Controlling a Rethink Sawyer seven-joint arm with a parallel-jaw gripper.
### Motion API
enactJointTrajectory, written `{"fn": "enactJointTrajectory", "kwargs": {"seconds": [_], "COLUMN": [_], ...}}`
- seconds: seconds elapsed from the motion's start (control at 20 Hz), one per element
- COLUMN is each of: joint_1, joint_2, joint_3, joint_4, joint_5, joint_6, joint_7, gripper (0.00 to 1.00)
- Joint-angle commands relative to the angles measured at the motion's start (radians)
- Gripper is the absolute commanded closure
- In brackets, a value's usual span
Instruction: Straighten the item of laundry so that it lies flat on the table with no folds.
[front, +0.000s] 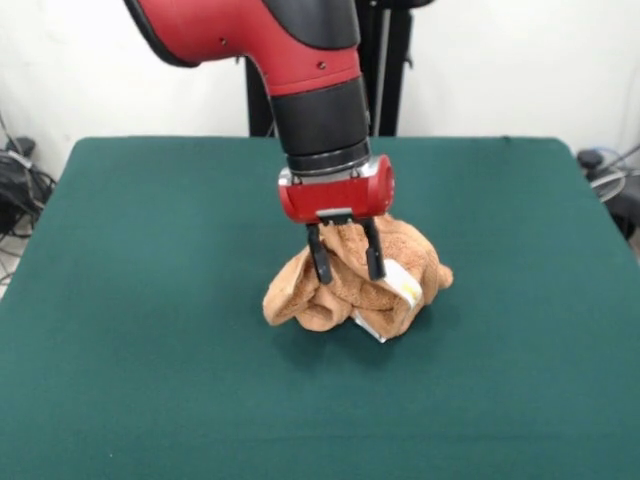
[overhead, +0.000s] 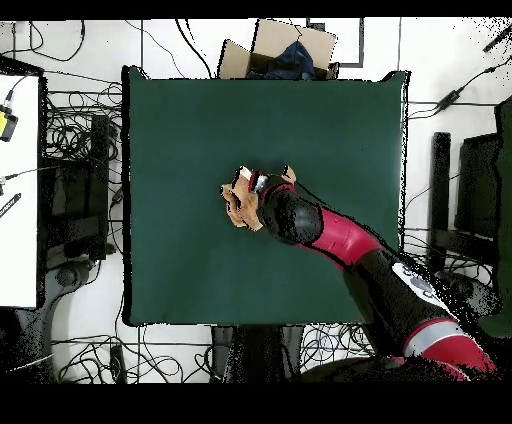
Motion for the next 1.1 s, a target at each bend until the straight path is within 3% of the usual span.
{"fn": "enactJointTrajectory", "kwargs": {"seconds": [0.05, 1.1], "joint_1": [-0.029, -0.109], "joint_2": [0.076, 0.165], "joint_3": [0.111, 0.279], "joint_4": [-0.027, 0.017], "joint_5": [-0.072, -0.07], "joint_6": [0.082, 0.176], "joint_7": [0.028, 0.036], "gripper": [0.0, 0.0]}}
